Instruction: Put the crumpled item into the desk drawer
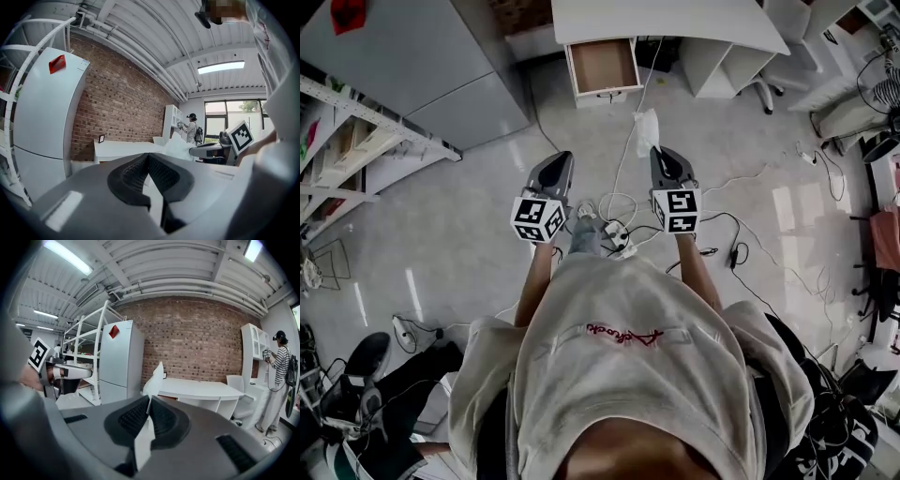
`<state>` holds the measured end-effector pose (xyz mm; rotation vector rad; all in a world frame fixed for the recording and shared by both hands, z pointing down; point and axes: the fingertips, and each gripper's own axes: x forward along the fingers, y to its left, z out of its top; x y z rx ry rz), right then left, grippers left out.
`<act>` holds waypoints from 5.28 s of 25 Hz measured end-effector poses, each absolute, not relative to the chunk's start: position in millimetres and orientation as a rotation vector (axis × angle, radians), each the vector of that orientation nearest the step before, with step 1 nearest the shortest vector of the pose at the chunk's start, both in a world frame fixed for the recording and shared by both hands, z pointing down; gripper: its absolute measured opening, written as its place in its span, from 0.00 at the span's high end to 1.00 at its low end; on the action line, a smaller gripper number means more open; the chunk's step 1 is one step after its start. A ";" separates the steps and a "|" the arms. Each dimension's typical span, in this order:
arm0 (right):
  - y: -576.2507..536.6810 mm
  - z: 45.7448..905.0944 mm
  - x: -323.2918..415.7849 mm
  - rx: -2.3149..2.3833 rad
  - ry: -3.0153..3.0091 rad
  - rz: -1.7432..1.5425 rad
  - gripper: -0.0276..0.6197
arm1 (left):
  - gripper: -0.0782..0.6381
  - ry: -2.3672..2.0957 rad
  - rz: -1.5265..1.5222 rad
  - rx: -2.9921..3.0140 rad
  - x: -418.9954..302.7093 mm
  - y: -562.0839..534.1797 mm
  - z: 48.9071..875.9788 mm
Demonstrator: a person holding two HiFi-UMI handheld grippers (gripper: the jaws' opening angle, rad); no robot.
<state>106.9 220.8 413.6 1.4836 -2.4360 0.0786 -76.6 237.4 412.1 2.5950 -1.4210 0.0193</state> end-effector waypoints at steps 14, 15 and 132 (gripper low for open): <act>42.6 406.6 36.9 1.526 -2.355 0.123 0.94 | 0.88 -1.328 0.022 2.615 -147.6 40.1 401.4; 33.6 406.8 33.7 1.528 -2.351 0.122 0.94 | 0.88 -1.323 0.020 2.614 -150.6 29.5 402.6; -210.8 688.9 22.9 0.952 -2.218 0.569 0.94 | 0.88 -1.107 0.393 2.274 -94.0 -227.5 660.5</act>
